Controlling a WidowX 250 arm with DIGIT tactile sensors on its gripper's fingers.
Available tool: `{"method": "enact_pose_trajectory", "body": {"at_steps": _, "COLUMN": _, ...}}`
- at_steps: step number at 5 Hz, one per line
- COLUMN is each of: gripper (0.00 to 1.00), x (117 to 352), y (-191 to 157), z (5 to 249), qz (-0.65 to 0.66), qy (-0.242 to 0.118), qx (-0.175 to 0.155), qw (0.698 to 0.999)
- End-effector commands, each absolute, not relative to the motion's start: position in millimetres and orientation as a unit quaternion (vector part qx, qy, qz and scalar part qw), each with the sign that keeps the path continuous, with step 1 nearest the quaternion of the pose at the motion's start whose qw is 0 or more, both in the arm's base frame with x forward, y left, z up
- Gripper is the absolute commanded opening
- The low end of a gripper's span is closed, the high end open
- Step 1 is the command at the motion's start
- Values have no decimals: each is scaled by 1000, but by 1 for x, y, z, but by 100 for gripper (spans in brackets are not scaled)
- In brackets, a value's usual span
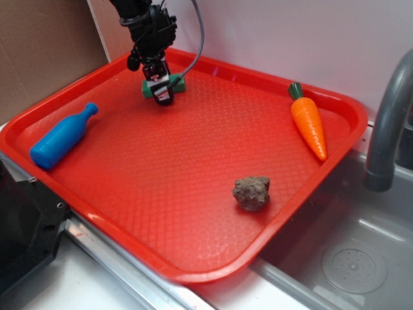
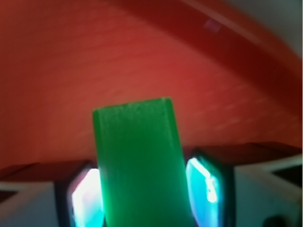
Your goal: Grab the green block.
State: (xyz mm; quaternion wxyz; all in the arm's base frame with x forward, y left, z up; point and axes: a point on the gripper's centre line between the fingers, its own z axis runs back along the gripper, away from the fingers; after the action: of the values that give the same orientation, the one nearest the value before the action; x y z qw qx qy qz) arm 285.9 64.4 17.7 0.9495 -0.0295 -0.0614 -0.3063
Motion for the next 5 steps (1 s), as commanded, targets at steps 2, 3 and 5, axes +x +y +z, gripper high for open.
{"method": "enact_pose_trajectory", "body": {"at_steps": 2, "gripper": 0, "x": 229, "y": 14, "z": 164, "qz": -232, "qy": -88, "qx": -5, "qw": 969}}
{"method": "enact_pose_trajectory", "body": {"at_steps": 3, "gripper": 0, "x": 215, "y": 13, "z": 185, "qz": -149, "qy": -76, "qx": -38, "qw": 985}}
{"method": "enact_pose_trajectory", "body": {"at_steps": 5, "gripper": 0, "x": 187, "y": -3, "z": 211, "qz": -26, "qy": -56, "qx": -76, "qw": 995}}
